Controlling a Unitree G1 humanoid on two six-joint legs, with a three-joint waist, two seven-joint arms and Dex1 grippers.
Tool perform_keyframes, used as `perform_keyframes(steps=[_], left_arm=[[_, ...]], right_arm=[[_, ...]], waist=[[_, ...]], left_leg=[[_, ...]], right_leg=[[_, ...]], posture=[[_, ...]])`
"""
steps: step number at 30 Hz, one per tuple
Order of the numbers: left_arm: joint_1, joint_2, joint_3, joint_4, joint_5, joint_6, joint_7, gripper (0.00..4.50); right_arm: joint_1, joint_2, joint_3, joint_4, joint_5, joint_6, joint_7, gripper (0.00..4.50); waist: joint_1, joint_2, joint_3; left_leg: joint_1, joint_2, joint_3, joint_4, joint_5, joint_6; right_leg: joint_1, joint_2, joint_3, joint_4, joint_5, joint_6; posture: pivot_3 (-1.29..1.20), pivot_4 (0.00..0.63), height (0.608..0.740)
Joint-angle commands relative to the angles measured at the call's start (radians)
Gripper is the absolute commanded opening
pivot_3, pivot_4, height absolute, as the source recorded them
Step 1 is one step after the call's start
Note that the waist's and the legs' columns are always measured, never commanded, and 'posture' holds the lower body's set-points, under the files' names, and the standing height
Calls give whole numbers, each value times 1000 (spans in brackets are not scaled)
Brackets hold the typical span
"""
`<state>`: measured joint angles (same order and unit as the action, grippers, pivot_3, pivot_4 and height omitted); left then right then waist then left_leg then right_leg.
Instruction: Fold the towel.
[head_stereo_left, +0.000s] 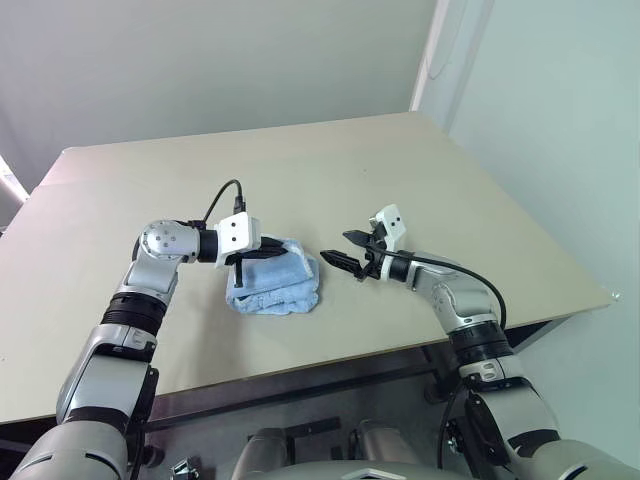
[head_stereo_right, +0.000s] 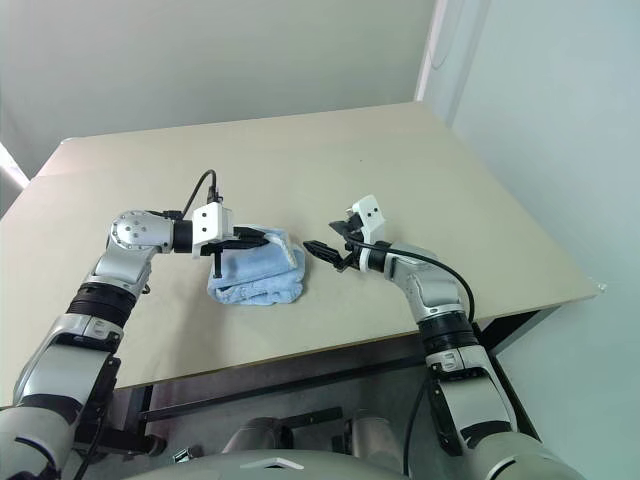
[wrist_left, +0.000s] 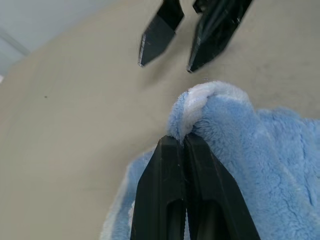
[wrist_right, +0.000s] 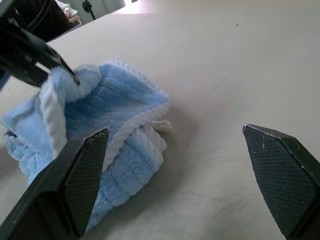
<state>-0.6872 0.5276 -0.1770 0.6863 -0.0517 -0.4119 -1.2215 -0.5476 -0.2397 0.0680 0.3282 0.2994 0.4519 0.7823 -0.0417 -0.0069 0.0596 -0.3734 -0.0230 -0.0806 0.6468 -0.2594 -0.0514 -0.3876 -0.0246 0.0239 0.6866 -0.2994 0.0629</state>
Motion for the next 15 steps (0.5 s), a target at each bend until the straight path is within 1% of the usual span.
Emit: perform_keyframes(steps=[1, 3, 4, 6, 9, 11, 13, 14, 15], left_arm=[[-10, -8, -9, 20, 33, -10, 38, 27], [-12, 2, -53, 36, 122, 17, 92, 27], [-7, -1, -56, 40, 134, 3, 110, 27], [0, -15, -38, 35, 85, 33, 72, 27], [6, -26, -8, 13, 23, 92, 25, 716], [16, -24, 11, -30, -21, 139, 2, 1335], [20, -19, 31, -69, -52, 196, 1, 2112], [18, -15, 40, -78, -57, 210, 11, 2391], [14, -12, 50, -82, -61, 227, 20, 2391]], right_arm=[[-8, -5, -14, -55, 18, 3, 5, 4500], [-8, -4, -15, -61, 21, 7, 6, 4500], [-8, -4, -13, -63, 20, 6, 8, 4500], [-8, -3, -10, -63, 18, 4, 10, 4500], [-11, -2, -9, -59, 16, 2, 12, 4500], [-14, -2, -9, -55, 14, 1, 12, 4500], [-16, -1, -8, -51, 13, 0, 13, 4500], [-17, -1, -8, -49, 13, 0, 14, 4500], [-19, 0, -8, -45, 13, -2, 15, 4500]], waist=[[0, 0, 0], [-1, 0, 0], [-1, 0, 0], [-1, 0, 0], [0, 0, 0], [-1, 0, 0], [-2, 0, 0], [-1, 0, 0], [-2, 0, 0]], left_leg=[[0, 0, 0, 0, 0, 0], [0, 0, 0, 0, 0, 0], [0, 0, 0, 0, 0, 0], [0, 0, 0, 0, 0, 0], [0, 0, 0, 0, 0, 0], [0, 0, 0, 0, 0, 0], [0, 0, 0, 0, 0, 0], [0, 0, 0, 0, 0, 0], [0, 0, 0, 0, 0, 0]], right_leg=[[0, 0, 0, 0, 0, 0], [0, 0, 0, 0, 0, 0], [0, 0, 0, 0, 0, 0], [0, 1, 0, 0, 0, 0], [0, 1, 0, 0, 0, 0], [0, 1, 0, 0, 0, 0], [0, 1, 0, 0, 0, 0], [0, 0, 0, 0, 0, 0], [0, 0, 0, 0, 0, 0]], posture=[[0, 0, 740], [0, 0, 740], [0, 0, 740], [0, 0, 740], [0, 0, 740], [0, 0, 740], [0, 0, 740], [0, 0, 740], [0, 0, 740]])
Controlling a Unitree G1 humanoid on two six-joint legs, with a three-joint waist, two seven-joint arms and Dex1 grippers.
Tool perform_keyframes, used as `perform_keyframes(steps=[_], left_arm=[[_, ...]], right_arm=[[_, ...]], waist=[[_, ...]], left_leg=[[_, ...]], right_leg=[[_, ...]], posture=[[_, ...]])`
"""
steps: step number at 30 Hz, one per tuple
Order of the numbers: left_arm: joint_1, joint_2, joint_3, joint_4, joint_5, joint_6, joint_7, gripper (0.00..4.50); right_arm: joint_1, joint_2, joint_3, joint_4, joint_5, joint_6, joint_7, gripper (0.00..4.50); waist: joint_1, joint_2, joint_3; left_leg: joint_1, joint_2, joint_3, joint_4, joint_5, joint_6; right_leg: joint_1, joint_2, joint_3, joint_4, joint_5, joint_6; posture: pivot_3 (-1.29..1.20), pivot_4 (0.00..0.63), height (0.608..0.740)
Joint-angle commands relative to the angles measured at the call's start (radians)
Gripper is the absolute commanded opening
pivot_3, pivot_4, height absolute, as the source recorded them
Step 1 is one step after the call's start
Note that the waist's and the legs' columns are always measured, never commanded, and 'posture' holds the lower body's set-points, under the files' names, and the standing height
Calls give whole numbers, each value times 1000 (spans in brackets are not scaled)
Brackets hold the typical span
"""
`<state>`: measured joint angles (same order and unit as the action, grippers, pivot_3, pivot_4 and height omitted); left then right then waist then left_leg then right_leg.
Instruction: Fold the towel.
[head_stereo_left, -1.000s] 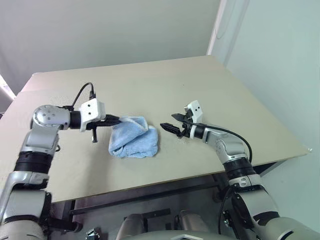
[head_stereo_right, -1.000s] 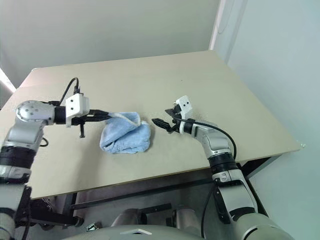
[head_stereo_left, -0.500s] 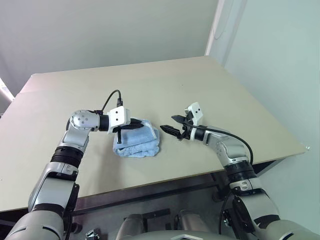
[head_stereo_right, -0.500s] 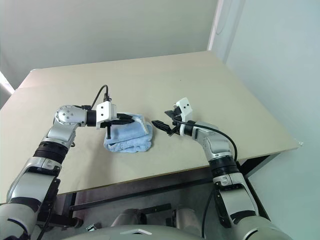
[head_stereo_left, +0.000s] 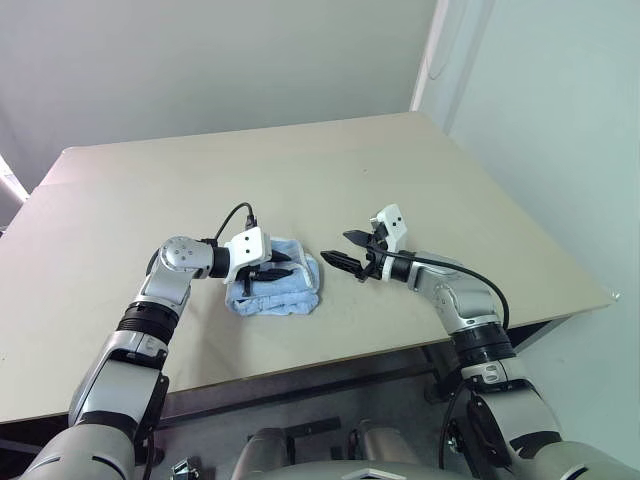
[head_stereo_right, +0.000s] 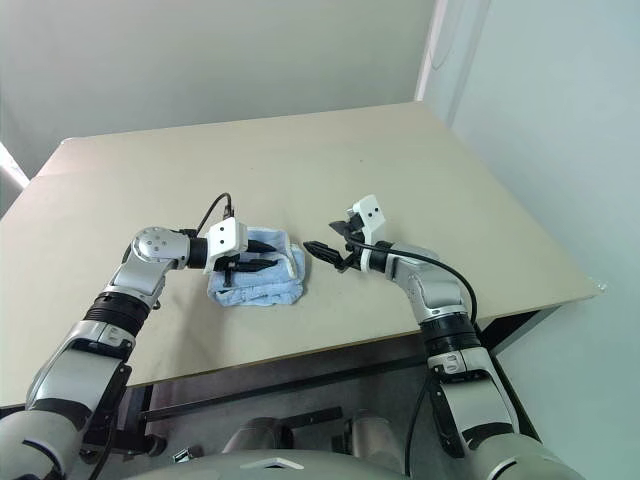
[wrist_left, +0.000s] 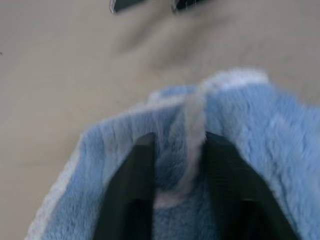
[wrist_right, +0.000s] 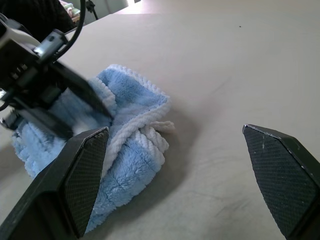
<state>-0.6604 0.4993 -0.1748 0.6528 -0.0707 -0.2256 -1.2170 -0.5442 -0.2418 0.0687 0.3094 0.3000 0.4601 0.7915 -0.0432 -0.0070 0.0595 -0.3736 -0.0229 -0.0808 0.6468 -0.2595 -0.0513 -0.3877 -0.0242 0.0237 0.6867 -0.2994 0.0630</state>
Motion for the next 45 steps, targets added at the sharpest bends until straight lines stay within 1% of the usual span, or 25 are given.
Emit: perform_keyframes(steps=[1, 6, 12, 15, 18, 20, 24, 27, 30, 33, 35, 39, 43, 45], left_arm=[[-19, 19, 58, -48, -45, 55, 25, 2391], [-42, 3, 113, -28, -44, 46, 143, 2391], [-32, 14, 179, -77, -114, 134, 156, 2391], [12, 32, 188, -137, -165, 212, 93, 2391], [52, 46, 207, -205, -253, 355, 33, 2391], [84, 57, 202, -248, -286, 417, -8, 2391], [141, 37, 161, -253, -254, 408, -18, 2391], [163, -1, 119, -193, -203, 366, 5, 2391], [173, -63, 91, -96, -155, 320, 54, 2391], [192, -84, 58, -49, -114, 273, 52, 2391], [203, -88, 47, -42, -105, 260, 39, 2391], [200, -81, 62, -49, -125, 276, 20, 2391], [207, -46, 93, -131, -175, 326, -15, 2391], [211, -14, 125, -206, -211, 359, -19, 2391]], right_arm=[[-23, 3, -8, -23, 11, -12, 6, 4500], [-26, 12, -3, -15, 6, -20, 2, 4500], [-18, 14, -4, -22, 5, -23, 1, 4500], [-13, 13, -5, -31, 7, -19, -1, 4500], [-9, 10, -11, -40, 12, -14, -5, 4500], [-6, 7, -14, -43, 8, -18, -13, 4500], [-4, -6, -25, -46, 8, -21, -22, 4500], [-8, -15, -35, -48, 12, -16, -30, 4500], [-2, -22, -33, -60, 14, -8, -31, 4500], [7, -27, -30, -74, 15, 0, -29, 4500], [11, -31, -28, -82, 15, 6, -27, 4500], [10, -27, -25, -89, 21, 25, -24, 4500], [1, -12, -40, -79, 57, 69, -13, 4500], [1, -2, -57, -100, 119, 131, 10, 4500]], waist=[[0, 0, 0], [1, 0, 0], [0, 0, 0], [-1, 0, 0], [-2, 0, 0], [-2, 0, 0], [0, 0, 0], [5, 0, 0], [5, 0, 0], [3, 0, 0], [4, 2, -1], [4, 2, -1], [0, 2, -1], [-2, 2, -1]], left_leg=[[0, 0, 0, 0, 0, 0], [0, 0, 0, 0, 0, 0], [0, 0, 0, 0, 0, 0], [0, 0, 0, 0, 0, 0], [0, 0, 0, 0, 0, 0], [0, 0, 0, 0, 0, 0], [0, 0, 0, 0, 0, 0], [0, 0, 0, 1, 0, 0], [1, -1, 0, 1, 0, 0], [0, 0, 0, 0, 0, 0], [1, 0, 0, 0, 0, 0], [2, 0, 0, 1, 0, 0], [2, 0, 0, 1, 0, 0], [1, 0, 0, 0, 0, 0]], right_leg=[[0, 0, 0, 0, 0, 0], [0, 0, 0, 0, 0, 0], [0, -1, 0, 0, 0, 0], [0, 0, 0, 0, 0, 0], [0, 0, 0, 0, 0, 0], [0, 0, 0, 0, 0, 0], [0, 0, 0, 0, 0, 0], [1, -1, 0, 0, 0, 0], [1, -1, 0, 0, 0, 0], [0, -1, 0, 0, 0, 0], [1, -1, 0, 0, 0, 0], [3, -1, 0, 0, 0, 0], [2, -1, 0, 0, 0, 0], [1, -1, 0, 0, 0, 0]], posture=[[0, 0, 740], [0, 0, 740], [0, 0, 740], [0, 0, 740], [0, 0, 740], [0, 0, 740], [0, 0, 740], [0, 0, 740], [0, 0, 740], [0, 0, 740], [0, 0, 740], [0, 0, 740], [0, 0, 740], [0, 0, 740]])
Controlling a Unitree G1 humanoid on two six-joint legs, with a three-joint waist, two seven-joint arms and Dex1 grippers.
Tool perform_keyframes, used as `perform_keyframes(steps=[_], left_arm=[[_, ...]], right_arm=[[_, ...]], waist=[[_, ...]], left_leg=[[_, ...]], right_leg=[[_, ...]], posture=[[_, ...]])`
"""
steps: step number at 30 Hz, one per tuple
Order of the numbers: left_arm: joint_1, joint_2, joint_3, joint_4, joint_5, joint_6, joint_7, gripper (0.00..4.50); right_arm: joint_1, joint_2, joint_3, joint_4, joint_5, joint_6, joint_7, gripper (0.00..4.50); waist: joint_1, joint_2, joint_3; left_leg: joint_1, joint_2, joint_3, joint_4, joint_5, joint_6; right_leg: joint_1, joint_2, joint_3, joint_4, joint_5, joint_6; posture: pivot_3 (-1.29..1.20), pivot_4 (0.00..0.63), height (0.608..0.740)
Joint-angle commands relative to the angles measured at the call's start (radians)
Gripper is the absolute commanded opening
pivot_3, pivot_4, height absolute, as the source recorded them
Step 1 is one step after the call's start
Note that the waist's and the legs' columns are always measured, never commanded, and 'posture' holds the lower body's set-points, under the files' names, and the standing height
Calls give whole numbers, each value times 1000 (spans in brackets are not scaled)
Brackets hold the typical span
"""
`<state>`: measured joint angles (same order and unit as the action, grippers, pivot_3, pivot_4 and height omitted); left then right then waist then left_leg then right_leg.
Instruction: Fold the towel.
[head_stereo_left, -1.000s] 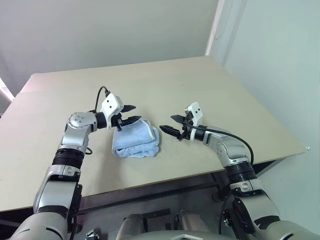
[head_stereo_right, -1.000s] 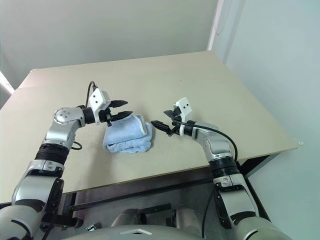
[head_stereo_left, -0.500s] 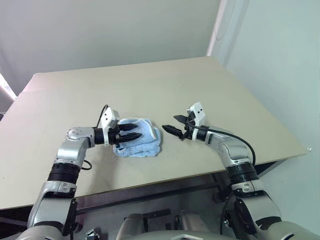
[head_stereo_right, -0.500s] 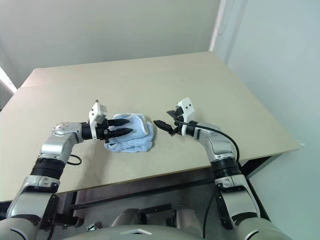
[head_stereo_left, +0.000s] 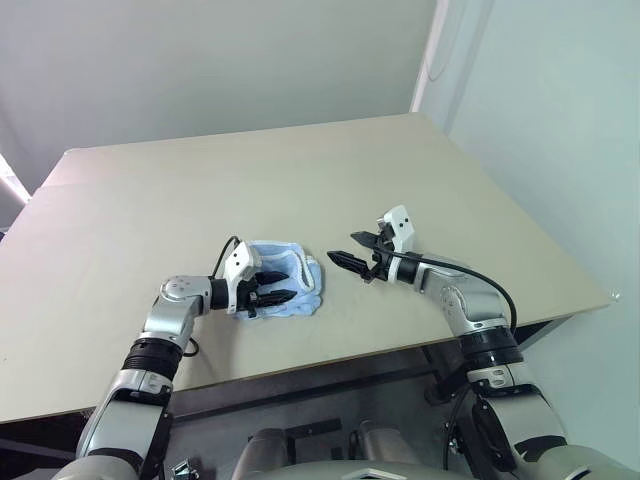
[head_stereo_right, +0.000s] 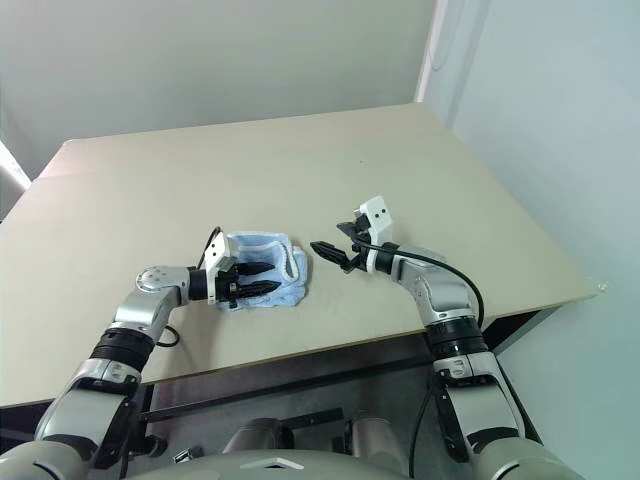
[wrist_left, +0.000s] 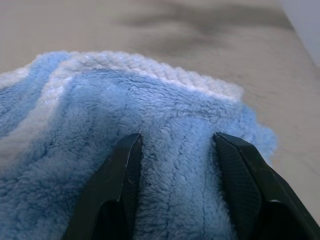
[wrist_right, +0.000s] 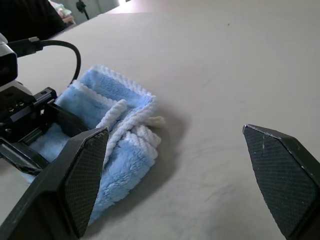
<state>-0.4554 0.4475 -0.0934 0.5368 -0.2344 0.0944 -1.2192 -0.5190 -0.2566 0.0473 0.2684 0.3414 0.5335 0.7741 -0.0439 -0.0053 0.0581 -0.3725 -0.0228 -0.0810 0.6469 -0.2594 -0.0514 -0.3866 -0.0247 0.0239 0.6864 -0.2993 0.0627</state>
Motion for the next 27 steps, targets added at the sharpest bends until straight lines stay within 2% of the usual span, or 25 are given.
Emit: perform_keyframes(steps=[1, 5, 9, 13, 19, 22, 27], left_arm=[[9, 55, 58, -126, -61, 53, -17, 2391], [42, 126, 139, -316, -165, 170, -16, 2391], [126, 204, 204, -493, -232, 252, 0, 2391], [249, 254, 268, -593, -249, 275, 47, 2391], [352, 233, 339, -648, -270, 290, 159, 2391], [406, 211, 330, -687, -266, 283, 193, 2391], [414, 181, 315, -704, -270, 285, 234, 2391]], right_arm=[[-25, 18, -48, -73, 114, 99, 35, 4500], [-50, 32, -66, -67, 200, 273, 25, 4500], [-112, 47, -86, 27, 277, 536, -5, 4500], [-163, 87, -95, 131, 270, 625, -58, 4500], [-182, 130, -93, 188, 264, 659, -90, 4500], [-195, 153, -111, 208, 276, 690, -102, 4500], [-214, 205, -123, 229, 276, 700, -115, 4500]], waist=[[0, 0, 0], [-1, 0, 1], [-1, 0, 1], [-1, 1, 1], [2, 1, 1], [0, 1, 1], [-1, 1, 1]], left_leg=[[0, 0, 0, 0, 0, 0], [-1, 1, 0, 0, 0, 0], [-1, 1, 0, 0, 0, 0], [-1, 1, 0, -1, 0, 0], [-1, 1, 0, -1, 0, 0], [-1, 0, 1, -1, 0, 0], [-1, 2, 1, -2, 0, 0]], right_leg=[[-1, 0, 0, 0, 0, 0], [-1, 0, 0, 0, 0, 0], [-1, -1, 0, 0, 0, 0], [-2, 0, 1, -1, 0, -1], [-1, -1, 0, -2, 0, -1], [-1, -1, 1, -2, 0, 0], [-2, 0, 0, -2, 0, -1]], posture=[[0, 0, 740], [0, 0, 740], [0, 0, 740], [0, 0, 740], [0, 0, 740], [0, 0, 740], [0, 0, 740]])
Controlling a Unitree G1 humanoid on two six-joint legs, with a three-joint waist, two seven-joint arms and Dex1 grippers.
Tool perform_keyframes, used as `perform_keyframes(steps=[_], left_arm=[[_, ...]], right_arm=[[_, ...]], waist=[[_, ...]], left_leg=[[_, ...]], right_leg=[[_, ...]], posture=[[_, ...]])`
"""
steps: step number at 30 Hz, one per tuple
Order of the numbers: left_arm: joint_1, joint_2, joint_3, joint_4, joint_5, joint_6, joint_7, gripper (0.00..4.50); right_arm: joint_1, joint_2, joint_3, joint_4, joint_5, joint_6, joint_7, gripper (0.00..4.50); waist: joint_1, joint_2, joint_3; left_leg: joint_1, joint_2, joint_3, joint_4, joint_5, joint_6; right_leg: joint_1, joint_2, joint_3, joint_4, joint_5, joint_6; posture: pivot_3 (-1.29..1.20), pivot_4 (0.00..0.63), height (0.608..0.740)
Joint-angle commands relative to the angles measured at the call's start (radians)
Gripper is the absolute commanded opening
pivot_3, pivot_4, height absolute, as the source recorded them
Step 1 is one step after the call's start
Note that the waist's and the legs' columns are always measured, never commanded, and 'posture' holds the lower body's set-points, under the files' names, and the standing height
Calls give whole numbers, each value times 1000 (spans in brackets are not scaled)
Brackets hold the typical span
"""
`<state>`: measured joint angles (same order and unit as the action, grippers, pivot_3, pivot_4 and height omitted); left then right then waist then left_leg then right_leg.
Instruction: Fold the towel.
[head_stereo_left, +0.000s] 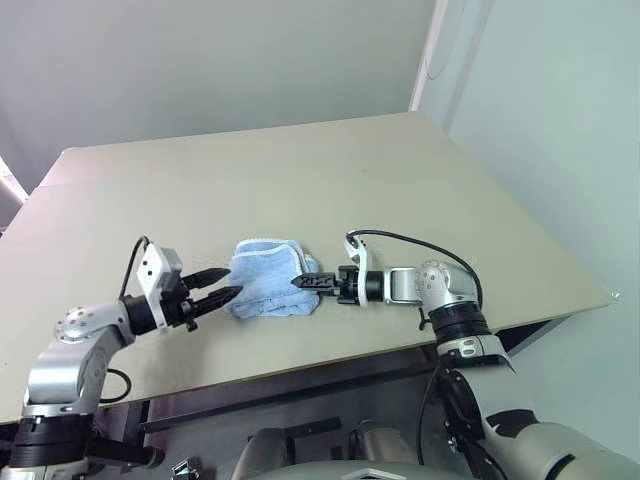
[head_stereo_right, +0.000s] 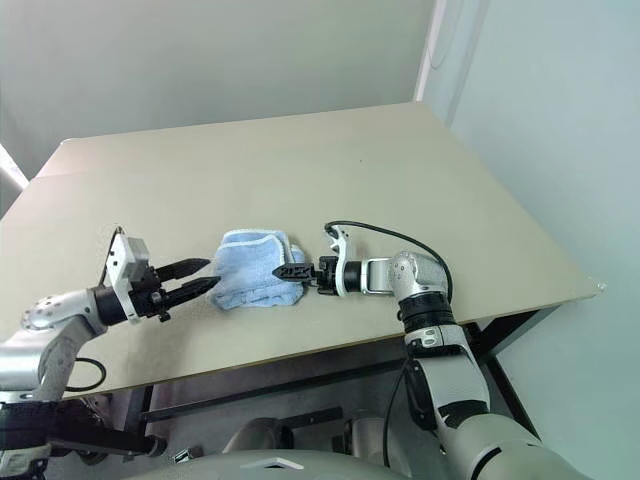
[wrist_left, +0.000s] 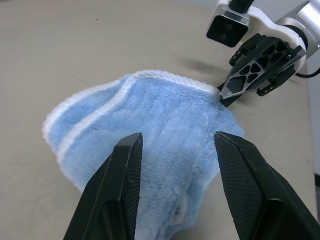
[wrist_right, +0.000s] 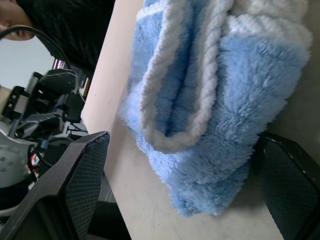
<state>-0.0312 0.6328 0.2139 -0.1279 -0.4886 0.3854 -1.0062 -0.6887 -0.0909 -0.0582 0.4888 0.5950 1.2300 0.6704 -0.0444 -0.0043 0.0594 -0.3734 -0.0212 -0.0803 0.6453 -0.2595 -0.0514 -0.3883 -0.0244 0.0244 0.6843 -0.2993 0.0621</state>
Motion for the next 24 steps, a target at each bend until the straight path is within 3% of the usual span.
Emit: perform_keyframes(steps=[1, 9, 12, 21, 22, 24], left_arm=[[-11, -7, 5, -40, -16, -6, 25, 2391], [-9, -7, 61, -19, -30, -16, 75, 2391], [-1, -6, 75, -13, -27, -19, 87, 2414], [13, -29, 83, 14, -11, -45, 137, 2414], [16, -28, 93, 20, -13, -48, 143, 2414], [24, -27, 122, 28, -31, -44, 157, 2414]], right_arm=[[-48, 50, -17, 19, 17, -1, -15, 4500], [-71, 122, -64, 107, -6, -32, -104, 4500], [-79, 122, -93, 128, -3, -37, -124, 3648], [-92, 104, -87, 77, 17, -17, -101, 328], [-101, 107, -91, 76, 19, -22, -99, 36], [-127, 121, -108, 76, 31, -50, -89, 36]], waist=[[-2, 0, 0], [-4, 0, 0], [-4, 0, 0], [-4, 1, 0], [-4, 1, 0], [-5, 1, 1]], left_leg=[[0, 0, 0, 0, 0, 0], [0, 0, 0, 0, 0, 0], [0, 0, 0, 0, 0, 0], [0, 0, 0, -1, 0, 0], [0, 0, 0, -1, 0, 0], [0, 0, 0, -1, 0, 0]], right_leg=[[0, 0, 0, 0, 0, 0], [0, 0, 0, 0, 0, 0], [0, 1, 0, 0, 0, 0], [0, 0, 0, -1, 0, 0], [0, 0, 0, -1, 0, 0], [0, 0, 0, -1, 0, 0]], posture=[[0, 0, 740], [0, 0, 740], [0, 0, 740], [0, 0, 740], [0, 0, 740], [0, 0, 740]])
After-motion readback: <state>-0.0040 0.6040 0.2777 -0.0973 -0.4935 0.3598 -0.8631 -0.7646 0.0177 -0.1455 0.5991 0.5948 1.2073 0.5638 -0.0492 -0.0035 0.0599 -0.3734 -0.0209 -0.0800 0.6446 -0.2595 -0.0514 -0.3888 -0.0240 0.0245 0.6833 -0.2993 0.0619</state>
